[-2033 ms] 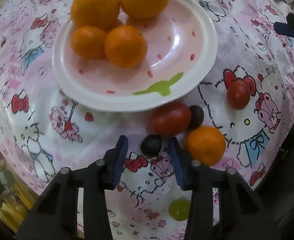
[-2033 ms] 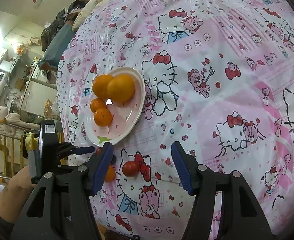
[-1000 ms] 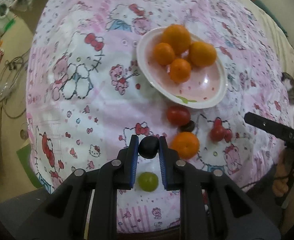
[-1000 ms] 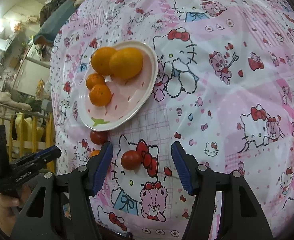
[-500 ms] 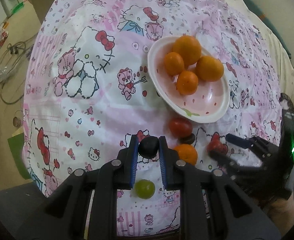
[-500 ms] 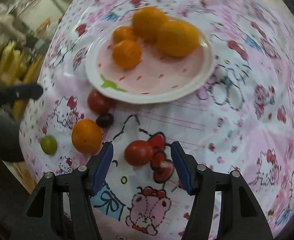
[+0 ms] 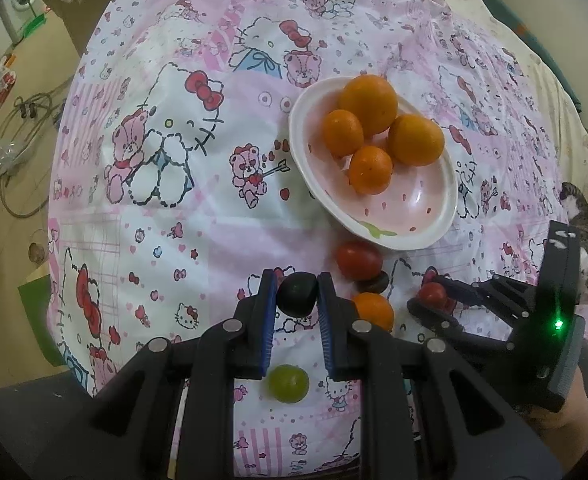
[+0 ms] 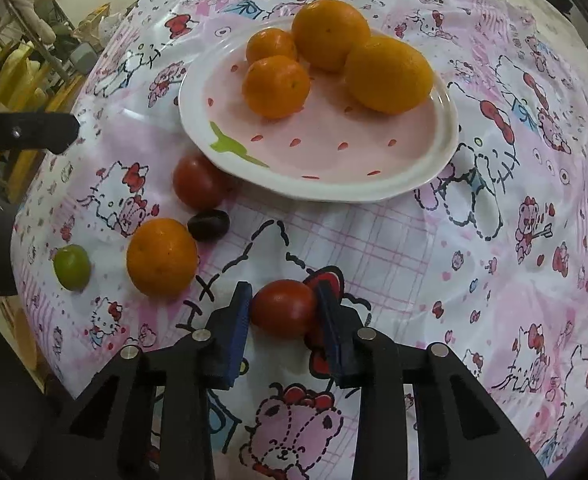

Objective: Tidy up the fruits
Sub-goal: 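Carry the grape and cherry tomato onto the plate and open both tools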

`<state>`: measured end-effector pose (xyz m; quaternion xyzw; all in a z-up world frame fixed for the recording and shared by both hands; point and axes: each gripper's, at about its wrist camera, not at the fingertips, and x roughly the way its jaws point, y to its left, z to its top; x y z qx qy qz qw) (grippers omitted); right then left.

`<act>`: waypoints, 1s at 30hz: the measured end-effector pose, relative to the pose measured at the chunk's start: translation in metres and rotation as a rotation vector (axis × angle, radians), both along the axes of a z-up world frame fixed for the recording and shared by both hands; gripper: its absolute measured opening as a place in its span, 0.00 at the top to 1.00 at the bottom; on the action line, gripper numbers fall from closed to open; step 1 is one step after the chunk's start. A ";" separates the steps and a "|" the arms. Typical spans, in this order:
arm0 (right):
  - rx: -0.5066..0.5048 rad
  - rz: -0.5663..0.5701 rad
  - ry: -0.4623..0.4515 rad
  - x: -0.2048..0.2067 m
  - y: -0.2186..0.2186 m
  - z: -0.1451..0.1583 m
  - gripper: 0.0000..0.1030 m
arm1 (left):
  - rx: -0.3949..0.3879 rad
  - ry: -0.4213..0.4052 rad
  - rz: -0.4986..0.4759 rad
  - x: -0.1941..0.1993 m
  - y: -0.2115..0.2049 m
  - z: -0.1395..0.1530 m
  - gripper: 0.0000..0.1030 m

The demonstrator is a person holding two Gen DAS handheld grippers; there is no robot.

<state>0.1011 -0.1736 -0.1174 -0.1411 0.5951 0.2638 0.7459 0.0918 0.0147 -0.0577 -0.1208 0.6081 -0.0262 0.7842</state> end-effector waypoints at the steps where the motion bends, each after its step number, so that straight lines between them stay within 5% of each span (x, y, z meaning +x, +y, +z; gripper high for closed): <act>1: 0.014 -0.008 0.002 0.001 -0.002 0.003 0.67 | 0.003 0.000 0.000 0.000 0.000 0.000 0.84; 17: 0.276 -0.158 -0.114 0.040 -0.060 0.084 0.67 | 0.036 -0.022 0.030 0.036 0.010 0.006 0.84; 21: 0.281 -0.188 -0.106 0.057 -0.059 0.079 0.67 | 0.074 -0.060 -0.001 0.058 -0.001 0.006 0.84; 30: 0.196 -0.184 -0.060 0.083 -0.046 0.042 0.66 | -0.006 -0.053 -0.065 0.095 -0.011 -0.018 0.84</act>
